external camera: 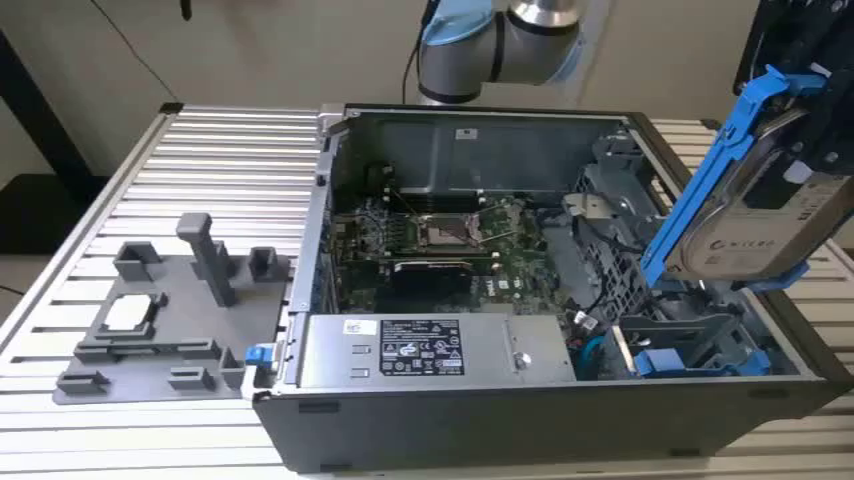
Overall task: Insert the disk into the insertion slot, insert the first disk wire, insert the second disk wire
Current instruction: 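Insert the disk into the insertion slot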
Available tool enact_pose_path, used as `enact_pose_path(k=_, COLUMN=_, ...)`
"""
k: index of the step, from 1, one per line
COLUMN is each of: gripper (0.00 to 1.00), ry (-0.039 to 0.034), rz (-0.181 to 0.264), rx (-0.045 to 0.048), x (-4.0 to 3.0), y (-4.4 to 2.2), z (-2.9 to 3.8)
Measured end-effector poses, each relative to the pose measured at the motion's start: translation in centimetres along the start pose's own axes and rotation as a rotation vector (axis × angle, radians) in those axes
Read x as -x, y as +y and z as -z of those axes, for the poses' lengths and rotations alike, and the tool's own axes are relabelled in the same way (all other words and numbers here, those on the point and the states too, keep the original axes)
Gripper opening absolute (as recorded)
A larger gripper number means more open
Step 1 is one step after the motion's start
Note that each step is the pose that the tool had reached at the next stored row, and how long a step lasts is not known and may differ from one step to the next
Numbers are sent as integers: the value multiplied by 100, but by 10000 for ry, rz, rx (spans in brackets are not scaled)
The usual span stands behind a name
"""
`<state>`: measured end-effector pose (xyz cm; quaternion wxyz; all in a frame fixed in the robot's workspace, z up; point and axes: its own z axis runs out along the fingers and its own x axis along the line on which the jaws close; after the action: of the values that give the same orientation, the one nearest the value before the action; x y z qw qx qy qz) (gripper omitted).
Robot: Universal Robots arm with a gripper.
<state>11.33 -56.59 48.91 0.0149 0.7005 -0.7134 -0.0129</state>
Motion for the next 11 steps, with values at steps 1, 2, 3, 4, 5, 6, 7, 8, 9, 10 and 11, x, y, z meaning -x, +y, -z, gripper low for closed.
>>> enact_pose_path(k=1, gripper=32, ry=0, rz=0, rx=0, x=0, y=0, z=0)
enact_pose_path(k=2, gripper=32, ry=0, rz=0, rx=0, x=0, y=0, z=0)
enact_pose_path(k=3, gripper=32, ry=2, rz=0, rx=0, x=0, y=0, z=0)
enact_pose_path(k=4, gripper=32, ry=1, rz=0, rx=0, x=0, y=0, z=0)
enact_pose_path(k=5, gripper=32, ry=0, rz=0, rx=0, x=0, y=0, z=-1)
enact_pose_path(k=6, gripper=32, ry=1, rz=0, rx=0, x=0, y=0, z=-1)
enact_pose_path(k=7, gripper=32, ry=1, rz=0, rx=0, x=0, y=0, z=-1)
enact_pose_path(k=8, gripper=32, ry=0, rz=0, rx=0, x=0, y=0, z=-1)
enact_pose_path(k=9, gripper=32, ry=0, rz=0, rx=0, x=0, y=0, z=-3)
enact_pose_path(k=10, gripper=32, ry=-2, rz=-1, rx=0, x=0, y=0, z=-7)
enact_pose_path(k=11, gripper=32, ry=0, rz=-1, rx=0, x=0, y=-1, z=-13)
